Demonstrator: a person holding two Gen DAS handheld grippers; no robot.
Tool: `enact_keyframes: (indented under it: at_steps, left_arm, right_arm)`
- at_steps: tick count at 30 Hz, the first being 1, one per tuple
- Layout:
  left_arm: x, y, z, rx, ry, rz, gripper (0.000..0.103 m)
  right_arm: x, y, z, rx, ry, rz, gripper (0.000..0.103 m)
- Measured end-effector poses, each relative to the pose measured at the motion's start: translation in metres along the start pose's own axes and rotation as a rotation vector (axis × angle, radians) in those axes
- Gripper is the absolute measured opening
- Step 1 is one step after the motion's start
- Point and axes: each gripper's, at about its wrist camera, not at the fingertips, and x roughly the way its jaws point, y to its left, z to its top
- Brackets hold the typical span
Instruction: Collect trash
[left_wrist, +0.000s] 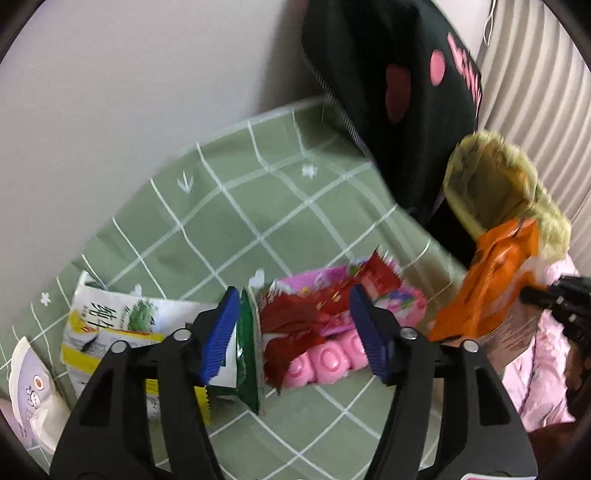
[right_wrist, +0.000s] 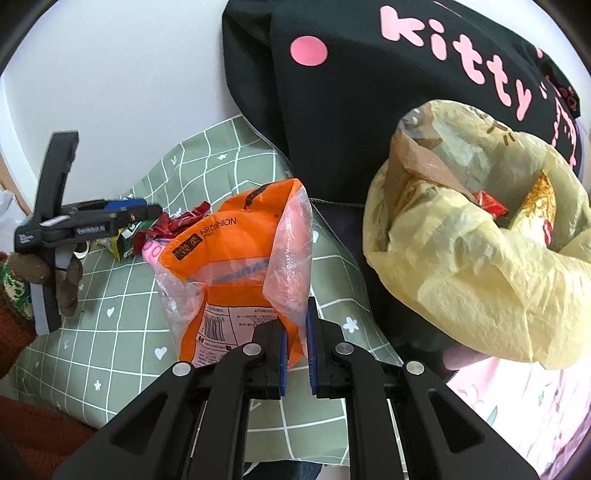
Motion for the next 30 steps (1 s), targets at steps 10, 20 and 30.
enact_keyframes:
  at_steps: [10,20,30]
  left_arm:
    - [0.018,-0.007,0.002,0.060,0.105,0.001,0.039]
    - [-0.033,0.009,0.003,-0.046,-0.038,0.011,0.000]
    - [-0.031,0.006,-0.002,0.019,-0.018,-0.043,0.041]
  right_arm:
    - [0.002,-0.004,-0.004,0.017,0.011,-0.006,0.010]
    - [-0.016,-0.011,0.001,0.032,-0.047,-0.017,0.010]
    - [-0.015,-0.004,0.003,0.010,-0.033,-0.007,0.010]
